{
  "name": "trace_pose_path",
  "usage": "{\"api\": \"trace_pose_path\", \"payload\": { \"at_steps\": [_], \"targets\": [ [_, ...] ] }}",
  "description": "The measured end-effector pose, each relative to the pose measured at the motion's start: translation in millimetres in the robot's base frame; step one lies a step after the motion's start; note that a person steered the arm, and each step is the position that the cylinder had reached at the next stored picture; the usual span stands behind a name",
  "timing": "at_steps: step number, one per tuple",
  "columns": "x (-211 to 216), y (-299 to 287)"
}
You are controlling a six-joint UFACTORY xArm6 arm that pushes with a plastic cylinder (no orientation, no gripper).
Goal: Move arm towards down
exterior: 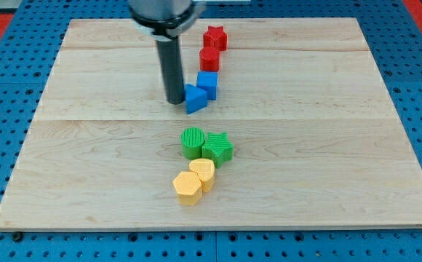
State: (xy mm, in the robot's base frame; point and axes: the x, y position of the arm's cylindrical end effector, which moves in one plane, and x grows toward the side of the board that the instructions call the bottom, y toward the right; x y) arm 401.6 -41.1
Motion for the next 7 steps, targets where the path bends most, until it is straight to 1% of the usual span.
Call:
{"api": "trace_pose_path", "payload": {
  "at_steps": [1,2,3,4,6,7],
  "targets": [
    [1.7,9.9],
    [10.1,-18.1],
    [54.7,-37.4],
    [58.0,-35.0],
    [60.3,-49.3],
    [70.6,-60.2]
  ]
}}
